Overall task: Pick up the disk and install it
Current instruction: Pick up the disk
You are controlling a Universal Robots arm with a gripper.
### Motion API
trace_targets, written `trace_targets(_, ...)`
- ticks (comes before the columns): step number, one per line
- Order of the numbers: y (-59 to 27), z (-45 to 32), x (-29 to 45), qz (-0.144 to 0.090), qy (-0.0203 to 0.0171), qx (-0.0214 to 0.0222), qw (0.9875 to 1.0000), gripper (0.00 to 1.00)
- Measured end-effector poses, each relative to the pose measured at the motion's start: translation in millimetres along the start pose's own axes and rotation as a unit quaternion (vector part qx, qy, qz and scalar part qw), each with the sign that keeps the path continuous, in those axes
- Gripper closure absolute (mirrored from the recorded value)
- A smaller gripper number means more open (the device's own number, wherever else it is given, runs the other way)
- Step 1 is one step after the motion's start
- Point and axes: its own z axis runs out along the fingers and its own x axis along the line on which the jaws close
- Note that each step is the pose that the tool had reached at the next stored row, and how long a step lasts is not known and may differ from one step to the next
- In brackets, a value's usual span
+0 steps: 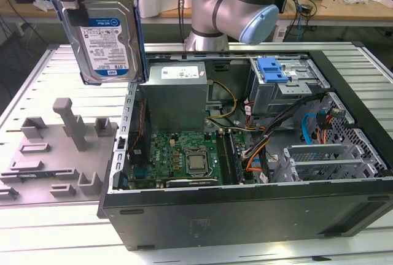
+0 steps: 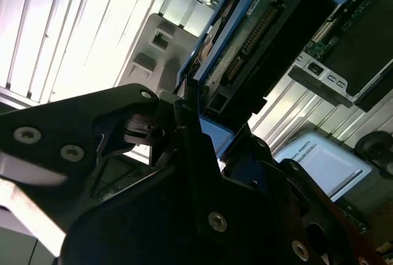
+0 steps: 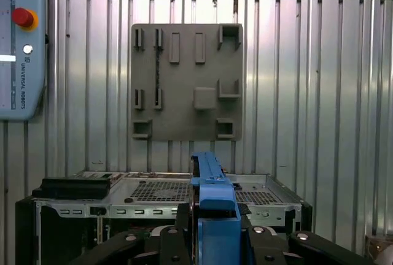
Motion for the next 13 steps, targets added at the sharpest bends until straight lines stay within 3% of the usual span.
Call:
trace_targets(7,-6.3,-0.5,18.6,0.0,0.0,0.0,1.0,0.63)
trace_targets(13,-22.8,-1.3,32.0,0.0,0.0,-0.0001,1.0,0.63)
